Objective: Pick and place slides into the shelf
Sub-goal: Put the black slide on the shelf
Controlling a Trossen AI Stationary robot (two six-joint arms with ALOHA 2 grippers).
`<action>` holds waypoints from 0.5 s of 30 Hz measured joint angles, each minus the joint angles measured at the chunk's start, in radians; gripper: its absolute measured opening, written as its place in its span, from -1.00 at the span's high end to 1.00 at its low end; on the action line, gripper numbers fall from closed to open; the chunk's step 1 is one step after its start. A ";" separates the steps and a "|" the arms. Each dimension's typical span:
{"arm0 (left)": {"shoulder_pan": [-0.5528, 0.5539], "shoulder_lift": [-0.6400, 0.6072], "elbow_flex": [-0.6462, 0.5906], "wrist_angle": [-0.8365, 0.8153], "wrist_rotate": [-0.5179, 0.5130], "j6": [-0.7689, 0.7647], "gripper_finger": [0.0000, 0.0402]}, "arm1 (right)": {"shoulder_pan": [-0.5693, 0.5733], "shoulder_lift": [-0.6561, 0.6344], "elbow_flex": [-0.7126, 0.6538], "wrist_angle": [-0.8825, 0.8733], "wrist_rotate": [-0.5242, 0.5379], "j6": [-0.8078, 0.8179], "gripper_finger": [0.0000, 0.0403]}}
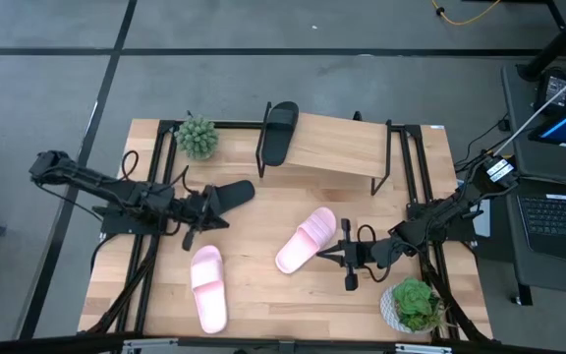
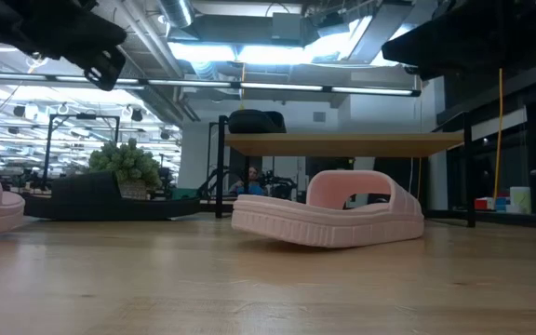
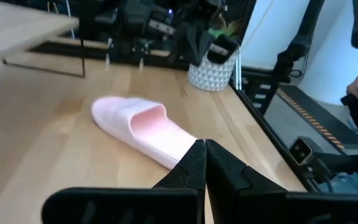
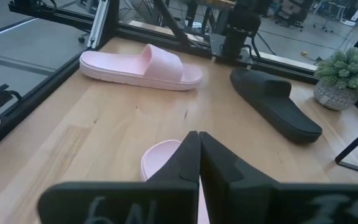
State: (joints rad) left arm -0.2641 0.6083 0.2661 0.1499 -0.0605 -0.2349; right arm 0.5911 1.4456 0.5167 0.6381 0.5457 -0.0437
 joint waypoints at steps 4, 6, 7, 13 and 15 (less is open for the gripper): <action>-0.083 0.000 0.000 -0.089 -0.122 -0.096 1.00 | 0.000 0.000 0.000 0.000 0.000 -0.012 0.97; -0.122 0.000 0.000 -0.158 -0.182 -0.151 1.00 | 0.000 0.000 0.000 -0.001 0.000 -0.014 0.97; -0.140 0.000 0.000 -0.190 -0.214 -0.181 1.00 | 0.000 0.000 0.000 -0.001 0.000 -0.017 0.97; -0.230 0.000 0.000 -0.325 -0.345 -0.345 1.00 | 0.000 0.000 0.000 -0.001 0.000 -0.043 0.97; -0.253 0.000 0.000 -0.351 -0.348 -0.391 1.00 | -0.005 0.000 0.000 -0.004 0.002 -0.046 0.97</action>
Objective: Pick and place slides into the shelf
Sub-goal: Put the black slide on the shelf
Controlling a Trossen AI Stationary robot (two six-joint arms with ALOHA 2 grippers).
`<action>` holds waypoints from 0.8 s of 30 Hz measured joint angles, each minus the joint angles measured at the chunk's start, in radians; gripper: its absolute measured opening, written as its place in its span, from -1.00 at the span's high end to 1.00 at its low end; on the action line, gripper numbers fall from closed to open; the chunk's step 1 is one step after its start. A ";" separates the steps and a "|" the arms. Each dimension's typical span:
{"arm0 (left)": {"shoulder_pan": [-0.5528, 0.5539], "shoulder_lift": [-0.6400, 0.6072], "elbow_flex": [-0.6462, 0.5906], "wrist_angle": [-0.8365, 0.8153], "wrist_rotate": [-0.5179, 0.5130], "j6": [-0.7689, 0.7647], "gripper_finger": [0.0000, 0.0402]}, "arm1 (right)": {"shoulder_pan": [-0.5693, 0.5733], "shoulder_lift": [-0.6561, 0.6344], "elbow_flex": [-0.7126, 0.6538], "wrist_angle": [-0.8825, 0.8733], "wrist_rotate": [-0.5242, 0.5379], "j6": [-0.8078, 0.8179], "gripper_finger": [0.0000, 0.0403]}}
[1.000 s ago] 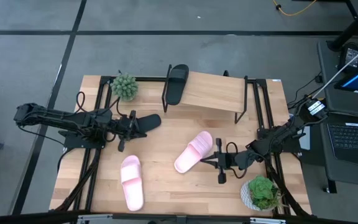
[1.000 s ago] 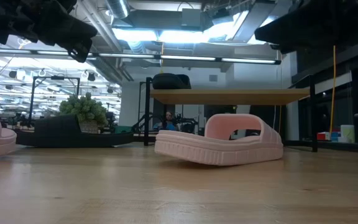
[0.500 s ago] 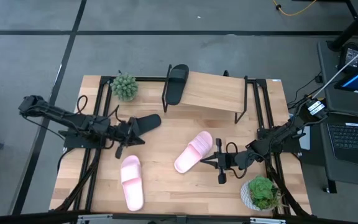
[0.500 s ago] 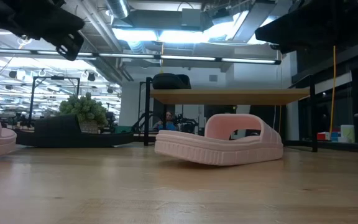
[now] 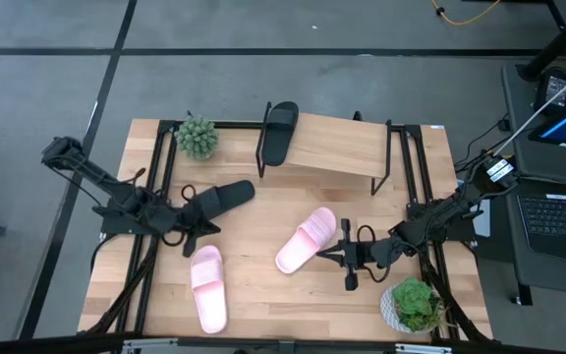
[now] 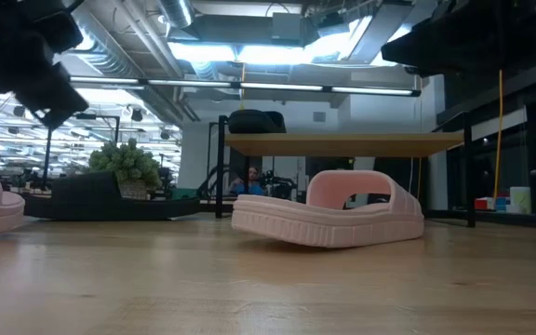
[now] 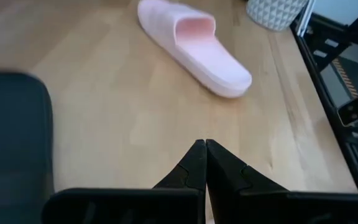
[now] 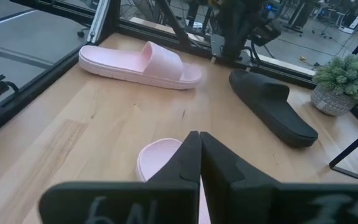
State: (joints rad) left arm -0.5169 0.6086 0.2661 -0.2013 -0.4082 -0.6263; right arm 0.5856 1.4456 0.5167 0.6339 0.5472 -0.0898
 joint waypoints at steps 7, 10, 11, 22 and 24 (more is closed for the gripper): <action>-0.050 0.000 0.000 -0.101 -0.052 -0.123 1.00 | -0.057 0.000 0.000 -0.025 0.000 0.025 0.96; -0.049 0.000 0.000 -0.147 -0.055 -0.174 1.00 | -0.077 0.001 0.000 -0.039 0.000 0.032 0.96; -0.049 0.000 0.000 -0.155 -0.055 -0.184 1.00 | -0.081 0.001 0.000 -0.039 0.000 0.033 0.96; -0.049 0.000 0.000 -0.185 -0.096 -0.244 1.00 | -0.086 0.001 0.000 -0.035 -0.002 0.028 0.96; -0.048 0.000 0.000 -0.194 -0.103 -0.260 1.00 | -0.086 0.001 0.000 -0.035 -0.002 0.029 0.96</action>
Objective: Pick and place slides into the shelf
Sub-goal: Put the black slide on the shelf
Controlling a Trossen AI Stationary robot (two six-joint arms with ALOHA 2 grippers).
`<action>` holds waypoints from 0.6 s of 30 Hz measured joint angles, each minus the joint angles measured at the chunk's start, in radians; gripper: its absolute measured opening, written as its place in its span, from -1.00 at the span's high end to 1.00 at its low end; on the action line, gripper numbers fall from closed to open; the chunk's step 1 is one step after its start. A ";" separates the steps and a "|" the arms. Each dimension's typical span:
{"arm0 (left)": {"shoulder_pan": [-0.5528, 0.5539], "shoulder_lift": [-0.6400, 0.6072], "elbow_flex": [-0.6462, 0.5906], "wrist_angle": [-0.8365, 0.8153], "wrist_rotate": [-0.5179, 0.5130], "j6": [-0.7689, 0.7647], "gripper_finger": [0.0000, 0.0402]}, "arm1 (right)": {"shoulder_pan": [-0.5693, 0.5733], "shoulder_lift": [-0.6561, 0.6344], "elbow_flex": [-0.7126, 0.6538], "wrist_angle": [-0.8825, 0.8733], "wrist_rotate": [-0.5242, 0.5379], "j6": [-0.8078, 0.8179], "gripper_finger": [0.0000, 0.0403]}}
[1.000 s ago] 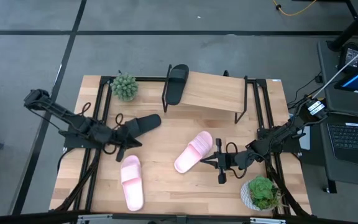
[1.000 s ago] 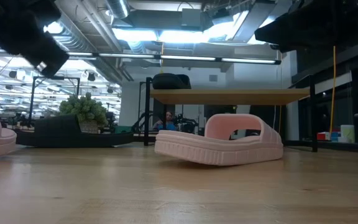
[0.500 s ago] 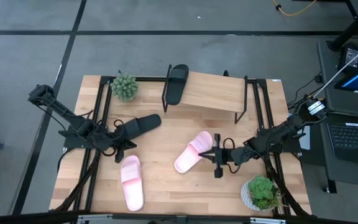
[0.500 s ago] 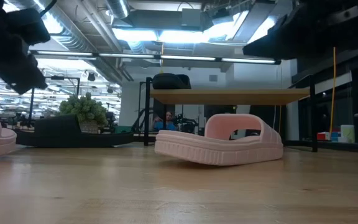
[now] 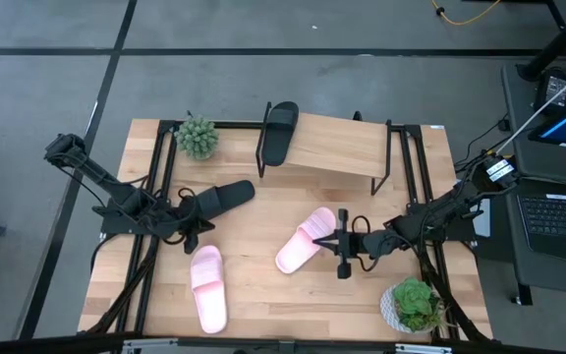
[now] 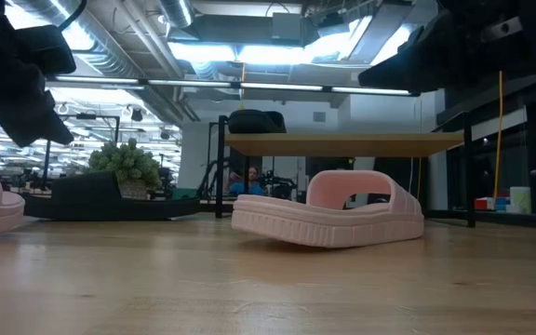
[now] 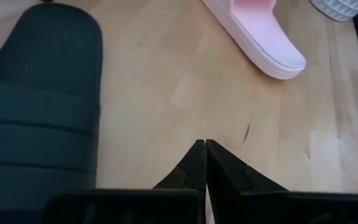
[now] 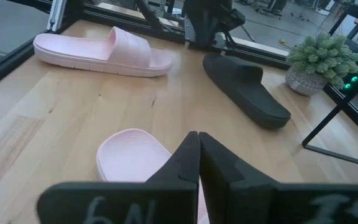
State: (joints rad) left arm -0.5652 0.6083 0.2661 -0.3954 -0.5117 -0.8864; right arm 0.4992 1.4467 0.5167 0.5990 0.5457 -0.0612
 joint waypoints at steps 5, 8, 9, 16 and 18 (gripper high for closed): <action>0.000 0.000 0.000 -0.048 0.004 -0.075 0.95 | 0.000 0.000 0.000 0.001 0.000 -0.001 0.96; 0.000 0.000 0.000 -0.084 0.008 -0.105 0.81 | 0.000 0.000 0.000 0.001 0.000 -0.001 0.96; 0.000 0.000 0.000 -0.091 0.006 -0.106 0.76 | 0.000 0.000 0.000 0.001 0.000 0.001 0.96; 0.000 0.000 0.000 -0.163 0.007 -0.103 0.41 | -0.004 0.000 0.000 0.002 0.000 0.004 0.96; 0.000 0.000 0.000 -0.218 0.007 -0.124 0.36 | -0.010 0.000 0.000 0.002 -0.001 0.005 0.96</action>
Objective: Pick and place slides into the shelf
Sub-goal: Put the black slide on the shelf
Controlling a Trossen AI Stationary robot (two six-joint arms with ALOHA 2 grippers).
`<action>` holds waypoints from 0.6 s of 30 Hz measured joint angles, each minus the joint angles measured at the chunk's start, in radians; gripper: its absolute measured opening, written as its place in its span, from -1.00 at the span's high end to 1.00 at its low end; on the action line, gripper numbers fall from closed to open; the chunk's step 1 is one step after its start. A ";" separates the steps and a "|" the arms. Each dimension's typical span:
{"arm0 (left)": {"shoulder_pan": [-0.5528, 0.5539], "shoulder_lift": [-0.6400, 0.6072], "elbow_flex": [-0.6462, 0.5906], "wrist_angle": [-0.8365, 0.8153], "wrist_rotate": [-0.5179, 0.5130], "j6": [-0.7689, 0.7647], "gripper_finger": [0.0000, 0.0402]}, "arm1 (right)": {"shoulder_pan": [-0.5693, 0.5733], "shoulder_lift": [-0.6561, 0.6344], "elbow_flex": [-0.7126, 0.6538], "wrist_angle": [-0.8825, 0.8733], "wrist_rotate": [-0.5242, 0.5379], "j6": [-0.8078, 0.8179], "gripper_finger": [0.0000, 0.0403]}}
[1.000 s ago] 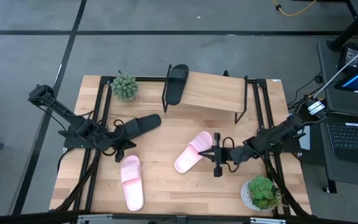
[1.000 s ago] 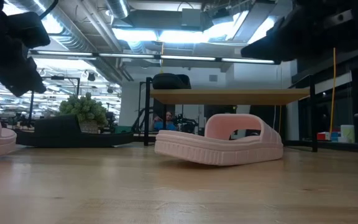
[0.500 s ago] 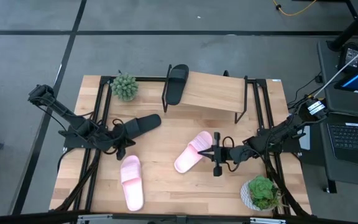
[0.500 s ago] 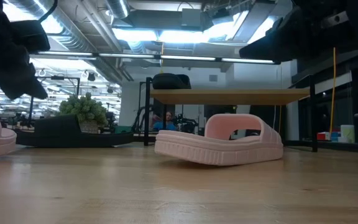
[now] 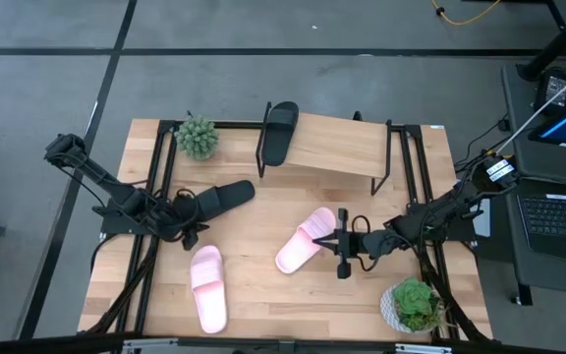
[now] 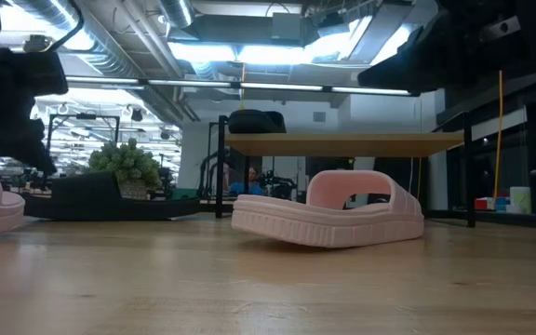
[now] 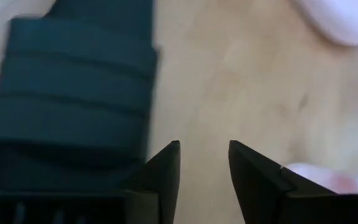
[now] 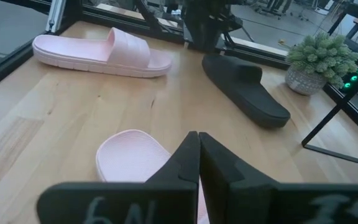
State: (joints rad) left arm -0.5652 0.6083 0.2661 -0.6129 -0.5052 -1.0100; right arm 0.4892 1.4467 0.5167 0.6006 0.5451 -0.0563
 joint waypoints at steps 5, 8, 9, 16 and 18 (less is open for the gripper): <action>0.000 0.000 0.000 -0.084 -0.012 -0.062 0.31 | -0.024 0.000 0.000 0.000 0.000 0.000 0.96; 0.000 0.000 0.000 -0.087 -0.054 -0.061 0.32 | -0.034 0.000 0.000 0.000 0.000 0.000 0.96; 0.000 0.000 0.000 -0.090 -0.072 -0.061 0.32 | -0.037 0.000 0.000 0.000 -0.008 -0.001 0.96; 0.000 0.000 -0.031 -0.091 -0.115 -0.100 0.32 | -0.058 0.000 0.000 0.000 -0.052 -0.002 0.96; 0.000 0.000 -0.043 -0.086 -0.121 -0.112 0.32 | -0.059 0.000 0.000 0.000 -0.051 -0.005 0.96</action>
State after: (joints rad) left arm -0.5655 0.6079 0.2231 -0.6992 -0.6258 -1.1217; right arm 0.4300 1.4467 0.5167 0.6006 0.4938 -0.0608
